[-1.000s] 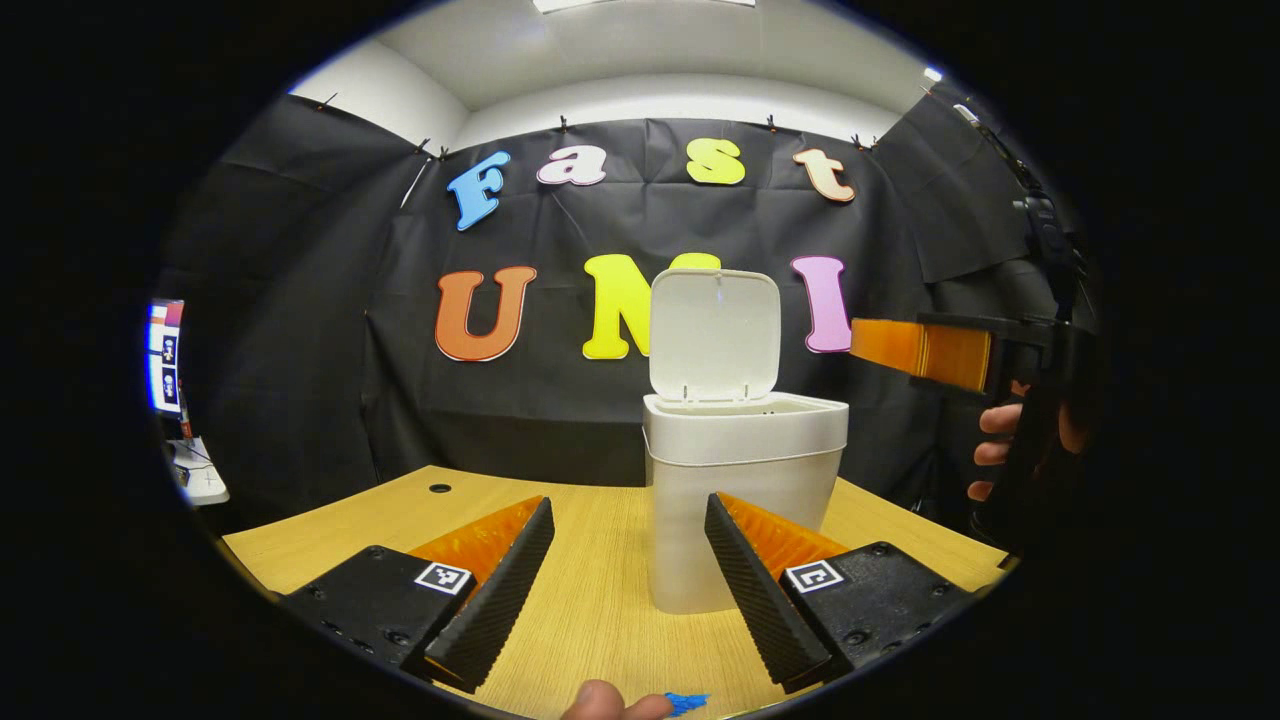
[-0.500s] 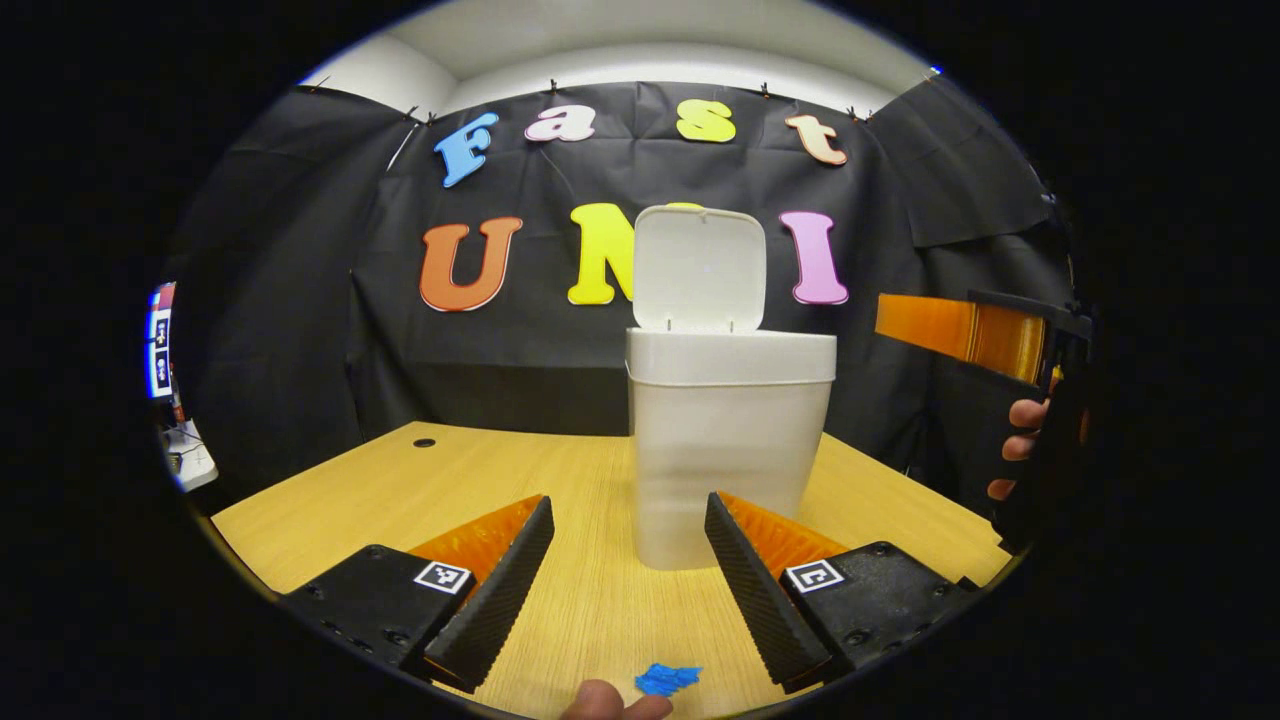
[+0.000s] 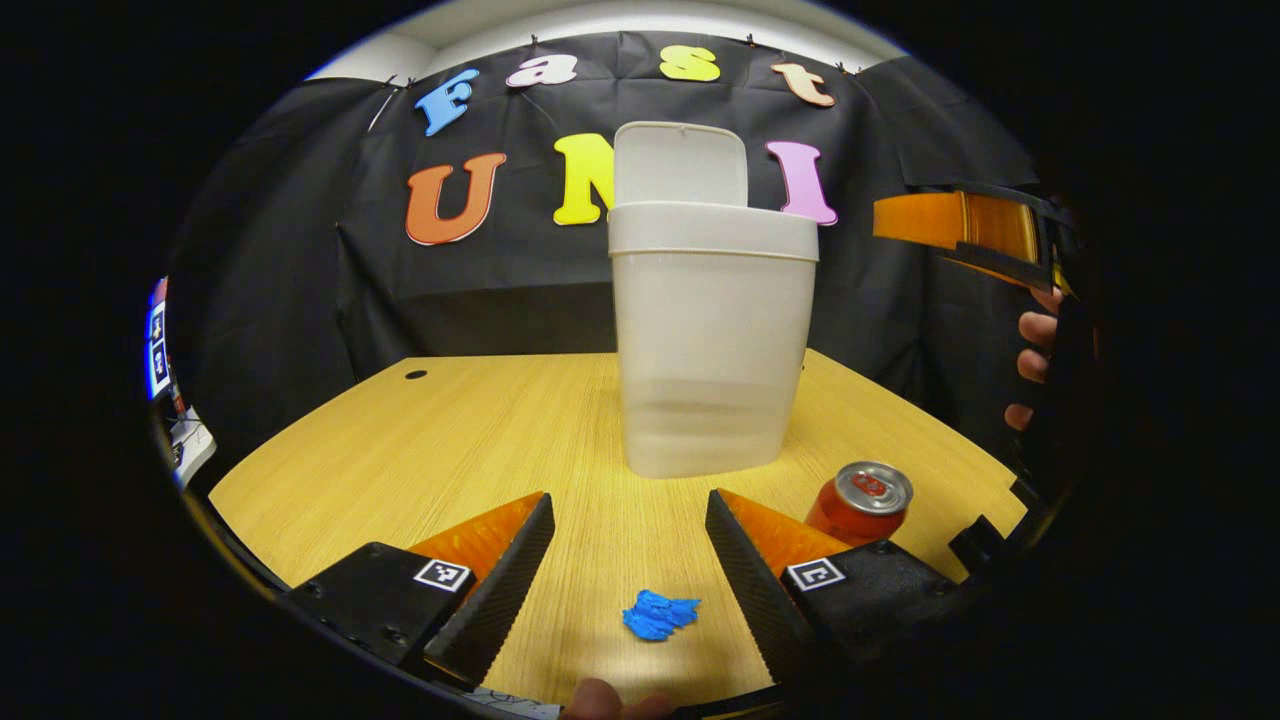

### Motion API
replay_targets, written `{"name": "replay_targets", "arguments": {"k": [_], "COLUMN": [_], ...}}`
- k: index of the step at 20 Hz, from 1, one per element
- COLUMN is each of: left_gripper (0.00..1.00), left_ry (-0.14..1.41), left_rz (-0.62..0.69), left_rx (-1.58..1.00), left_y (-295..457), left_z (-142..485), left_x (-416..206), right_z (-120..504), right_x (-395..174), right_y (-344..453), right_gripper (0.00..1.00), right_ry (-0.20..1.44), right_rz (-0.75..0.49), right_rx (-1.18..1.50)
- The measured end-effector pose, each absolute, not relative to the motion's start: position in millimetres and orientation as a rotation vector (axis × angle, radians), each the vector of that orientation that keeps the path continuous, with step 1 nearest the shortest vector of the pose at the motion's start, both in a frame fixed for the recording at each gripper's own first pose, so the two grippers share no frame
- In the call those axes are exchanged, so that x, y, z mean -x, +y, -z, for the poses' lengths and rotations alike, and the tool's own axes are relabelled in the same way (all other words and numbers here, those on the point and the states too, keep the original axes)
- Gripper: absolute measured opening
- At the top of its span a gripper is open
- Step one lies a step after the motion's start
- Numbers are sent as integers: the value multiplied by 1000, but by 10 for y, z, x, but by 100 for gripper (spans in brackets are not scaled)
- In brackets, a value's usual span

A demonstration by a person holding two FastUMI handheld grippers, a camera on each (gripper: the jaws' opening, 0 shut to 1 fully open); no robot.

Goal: Press the lid of the desktop garbage bin to open it, pick up the crumpled paper on the desktop and throw it into the bin, then pick up the pop can on the desktop and drop it into the bin, and finally close the garbage bin lid.

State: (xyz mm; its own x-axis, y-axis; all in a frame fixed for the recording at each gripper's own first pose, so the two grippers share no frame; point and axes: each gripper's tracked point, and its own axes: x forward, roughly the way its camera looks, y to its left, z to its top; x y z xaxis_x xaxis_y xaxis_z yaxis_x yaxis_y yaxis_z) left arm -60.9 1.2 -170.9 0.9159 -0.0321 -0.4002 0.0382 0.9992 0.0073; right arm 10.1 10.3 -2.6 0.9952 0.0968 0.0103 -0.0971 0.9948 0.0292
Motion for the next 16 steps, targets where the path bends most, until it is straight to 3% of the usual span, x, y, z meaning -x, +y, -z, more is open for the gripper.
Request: {"name": "replay_targets", "arguments": {"k": [16], "left_gripper": [98], "left_ry": [635], "left_rz": [3], "left_rx": [18], "left_y": [-19], "left_z": [2528], "left_x": [869], "right_z": [280], "right_x": [-29], "right_y": [75], "right_gripper": [95], "right_ry": [37], "right_rz": [-95], "right_rx": [-66]}}
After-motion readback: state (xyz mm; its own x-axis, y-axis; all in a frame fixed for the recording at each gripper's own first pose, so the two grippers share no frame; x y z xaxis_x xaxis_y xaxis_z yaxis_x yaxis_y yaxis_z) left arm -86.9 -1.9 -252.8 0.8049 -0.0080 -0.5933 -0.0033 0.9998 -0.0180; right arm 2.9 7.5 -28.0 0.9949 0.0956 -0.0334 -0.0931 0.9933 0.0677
